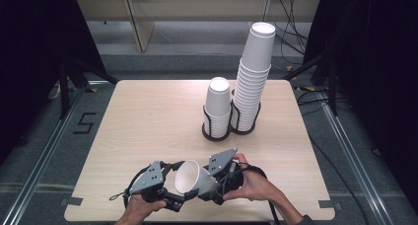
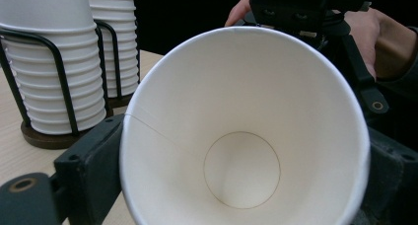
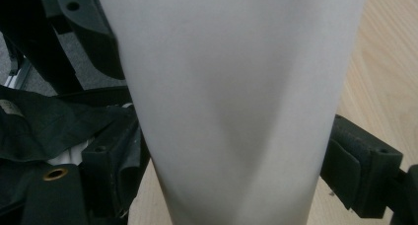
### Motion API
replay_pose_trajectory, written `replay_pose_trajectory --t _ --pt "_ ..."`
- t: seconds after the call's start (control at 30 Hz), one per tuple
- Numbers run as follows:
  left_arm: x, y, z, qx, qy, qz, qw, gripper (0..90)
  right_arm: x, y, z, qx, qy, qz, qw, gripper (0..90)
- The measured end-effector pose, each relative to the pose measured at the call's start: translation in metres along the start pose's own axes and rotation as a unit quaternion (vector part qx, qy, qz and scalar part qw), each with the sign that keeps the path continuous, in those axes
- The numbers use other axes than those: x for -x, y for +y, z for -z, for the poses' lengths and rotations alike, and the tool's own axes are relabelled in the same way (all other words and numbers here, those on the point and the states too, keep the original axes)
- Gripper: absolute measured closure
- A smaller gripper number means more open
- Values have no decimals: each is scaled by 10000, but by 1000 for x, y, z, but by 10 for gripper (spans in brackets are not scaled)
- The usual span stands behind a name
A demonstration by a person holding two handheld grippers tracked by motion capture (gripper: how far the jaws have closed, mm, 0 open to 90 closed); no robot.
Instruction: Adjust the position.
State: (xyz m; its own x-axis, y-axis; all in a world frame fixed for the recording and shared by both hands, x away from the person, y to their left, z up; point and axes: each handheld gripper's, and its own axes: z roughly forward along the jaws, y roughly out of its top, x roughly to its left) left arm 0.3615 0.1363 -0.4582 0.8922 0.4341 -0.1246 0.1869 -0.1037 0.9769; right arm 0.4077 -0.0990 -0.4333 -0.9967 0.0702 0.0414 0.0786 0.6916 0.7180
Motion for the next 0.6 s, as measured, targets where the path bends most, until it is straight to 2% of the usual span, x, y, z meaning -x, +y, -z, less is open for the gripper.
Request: replay_pose_trajectory --t 0.1,0.17,0.2,0.3,0.37,0.4,0.47,0.6 --pt "-1 1 1 56 0 4 10000 81 0 -3 -3 -151 2 24 9999 200" --pt "-1 3 3 98 13 14 10000 82 1 -5 -5 -291 -99 71 9995 219" --pt "-1 4 3 89 14 -7 10000 83 0 -6 -6 -301 -118 -19 9995 223" --pt "-1 3 3 68 -15 8 10000 78 -1 -5 -7 -281 -65 123 9995 234" --pt "0 2 1 156 -32 20 9999 67 -2 -4 -8 -308 -74 173 9993 237" --pt "0 3 2 143 16 13 9999 60 -2 -5 -9 -260 -38 152 9995 237" --pt "0 2 3 274 68 78 9996 48 0 -6 -9 -97 23 137 9999 238" --pt "-2 1 3 434 230 90 9988 25 4 -9 -6 401 183 -13 9990 238"
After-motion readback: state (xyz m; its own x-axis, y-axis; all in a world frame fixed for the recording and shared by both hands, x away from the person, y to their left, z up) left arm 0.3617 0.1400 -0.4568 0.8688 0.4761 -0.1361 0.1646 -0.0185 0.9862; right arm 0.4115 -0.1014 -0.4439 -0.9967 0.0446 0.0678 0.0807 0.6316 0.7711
